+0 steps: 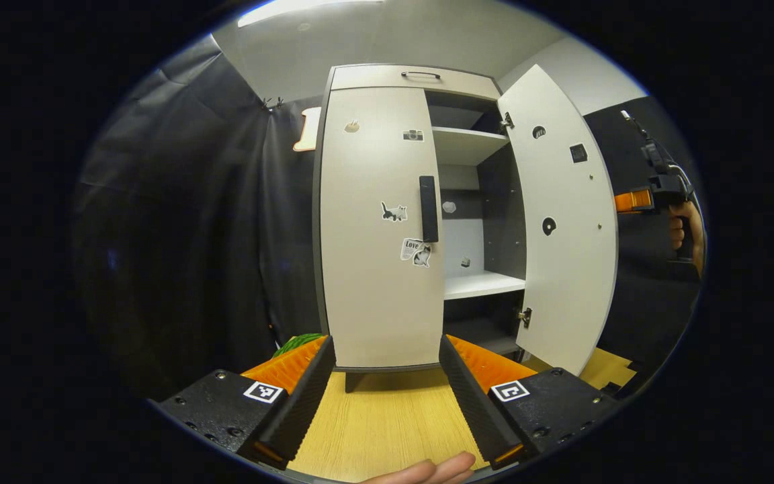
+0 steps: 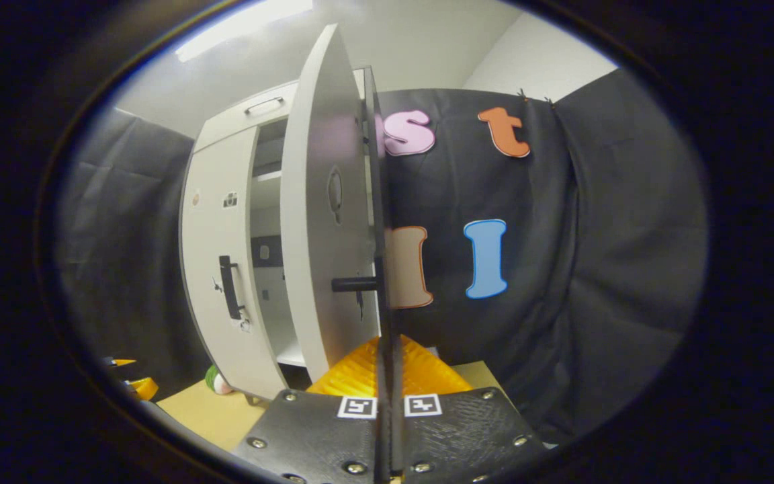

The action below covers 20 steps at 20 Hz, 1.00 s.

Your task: Open the right door of the double-door shoe cabinet with the right hand, and open the left door with the left hand.

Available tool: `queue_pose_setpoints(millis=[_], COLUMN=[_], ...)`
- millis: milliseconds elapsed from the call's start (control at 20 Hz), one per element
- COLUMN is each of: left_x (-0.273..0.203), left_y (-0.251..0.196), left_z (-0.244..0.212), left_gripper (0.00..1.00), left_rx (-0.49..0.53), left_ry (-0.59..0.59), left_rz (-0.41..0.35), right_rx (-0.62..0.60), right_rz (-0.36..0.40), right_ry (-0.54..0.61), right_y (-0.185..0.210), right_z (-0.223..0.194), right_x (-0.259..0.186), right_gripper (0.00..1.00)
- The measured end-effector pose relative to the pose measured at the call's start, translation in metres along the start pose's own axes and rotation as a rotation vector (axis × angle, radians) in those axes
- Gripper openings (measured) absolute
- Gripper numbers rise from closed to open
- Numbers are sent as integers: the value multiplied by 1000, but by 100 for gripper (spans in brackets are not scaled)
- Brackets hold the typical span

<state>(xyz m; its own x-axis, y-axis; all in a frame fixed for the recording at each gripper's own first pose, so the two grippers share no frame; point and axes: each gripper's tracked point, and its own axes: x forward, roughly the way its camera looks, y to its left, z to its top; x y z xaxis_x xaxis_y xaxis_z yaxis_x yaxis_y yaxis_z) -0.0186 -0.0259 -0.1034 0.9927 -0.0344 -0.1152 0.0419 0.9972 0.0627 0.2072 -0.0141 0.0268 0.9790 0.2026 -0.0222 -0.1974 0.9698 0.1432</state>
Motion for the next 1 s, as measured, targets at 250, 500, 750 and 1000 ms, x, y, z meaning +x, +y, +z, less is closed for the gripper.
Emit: queue_pose_setpoints(millis=[250, 500, 750, 1000], left_x=[27, 65, 101, 136], left_y=[-2, 8, 6, 5], left_z=[10, 23, 40, 71], left_gripper=[96, 97, 96, 96], left_rx=[-44, -59, -79, -123], left_ry=[1, 14, 8, -12], left_rz=[-41, -29, -19, -23], right_rx=[-27, -4, 3, 57], right_rz=[2, -88, -78, -3], right_ry=[-41, -107, -155, -144], right_y=[0, -10, 3, 39], right_z=[0, -3, -17, -50], right_x=[-18, -57, -96, -133], right_gripper=[8, 77, 98, 94])
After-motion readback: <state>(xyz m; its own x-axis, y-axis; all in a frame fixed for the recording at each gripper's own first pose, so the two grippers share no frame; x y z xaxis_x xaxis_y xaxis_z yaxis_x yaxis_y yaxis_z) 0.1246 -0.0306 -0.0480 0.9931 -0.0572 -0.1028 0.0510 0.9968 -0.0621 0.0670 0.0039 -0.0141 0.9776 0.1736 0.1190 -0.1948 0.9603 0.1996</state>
